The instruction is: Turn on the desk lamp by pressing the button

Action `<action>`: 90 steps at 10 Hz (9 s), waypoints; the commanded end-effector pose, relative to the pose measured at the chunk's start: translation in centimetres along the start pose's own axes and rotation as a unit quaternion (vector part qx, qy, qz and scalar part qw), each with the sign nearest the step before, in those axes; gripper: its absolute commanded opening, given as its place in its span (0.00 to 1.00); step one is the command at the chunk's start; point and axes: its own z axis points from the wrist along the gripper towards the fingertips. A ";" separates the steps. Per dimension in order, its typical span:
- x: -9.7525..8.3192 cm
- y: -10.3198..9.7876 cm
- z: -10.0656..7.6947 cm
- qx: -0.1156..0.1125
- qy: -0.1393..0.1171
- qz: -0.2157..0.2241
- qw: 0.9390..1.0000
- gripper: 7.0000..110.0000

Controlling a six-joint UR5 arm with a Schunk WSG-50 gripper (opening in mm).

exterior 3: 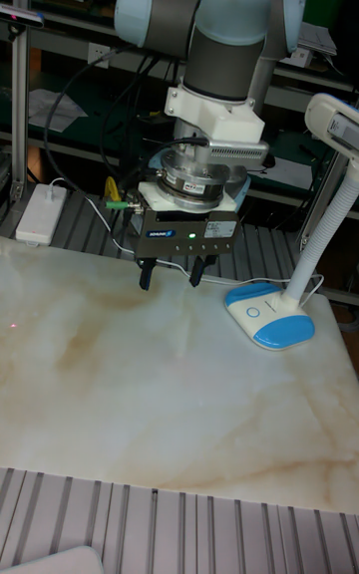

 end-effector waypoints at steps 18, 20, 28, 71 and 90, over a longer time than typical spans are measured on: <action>-0.8 0.7 0.4 -0.027 -0.033 -0.029 0.999 0.79; -0.1 -0.2 0.3 -0.011 -0.020 -0.042 0.999 0.79; -0.8 -0.6 0.1 -0.009 -0.035 -0.071 0.997 0.79; -0.7 13.7 5.0 0.004 -0.082 -0.515 0.853 0.79; 3.9 17.6 4.6 -0.112 -0.048 -0.556 0.822 0.79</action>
